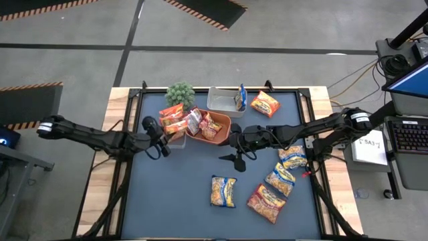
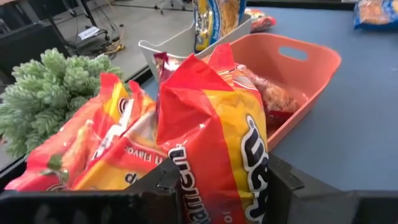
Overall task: Sort Maruchan noodles
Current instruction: Put the orange noodle pack into the orange bin
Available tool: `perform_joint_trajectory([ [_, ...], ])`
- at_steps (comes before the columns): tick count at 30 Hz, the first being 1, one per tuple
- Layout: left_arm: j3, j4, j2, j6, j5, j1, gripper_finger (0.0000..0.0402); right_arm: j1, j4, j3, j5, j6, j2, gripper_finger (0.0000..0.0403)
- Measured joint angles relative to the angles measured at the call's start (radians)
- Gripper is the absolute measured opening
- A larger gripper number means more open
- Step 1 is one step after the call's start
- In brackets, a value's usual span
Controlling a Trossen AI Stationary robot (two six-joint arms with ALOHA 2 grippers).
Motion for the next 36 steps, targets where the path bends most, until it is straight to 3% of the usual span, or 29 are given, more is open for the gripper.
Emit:
perform_joint_trajectory([
  [18,0.026,-0.047,0.006,-0.024,-0.092,0.001,0.0182,0.001,0.005,0.0,0.0,0.017,0.0,0.0247],
  [25,0.218,-0.378,0.013,-0.051,-0.068,0.0,0.0187,0.003,-0.002,-0.001,0.0,0.017,0.001,0.0249],
  [27,0.272,-0.454,0.019,-0.082,-0.025,0.0,0.0187,0.003,-0.001,-0.005,0.001,0.017,0.001,0.0248],
  [30,0.321,-0.509,0.031,-0.115,0.118,0.0,0.0187,0.003,-0.004,-0.015,0.001,0.021,0.001,0.0245],
  [36,0.311,-0.479,0.068,-0.166,0.347,-0.002,0.0187,0.005,-0.002,-0.033,0.001,0.034,0.001,0.0246],
])
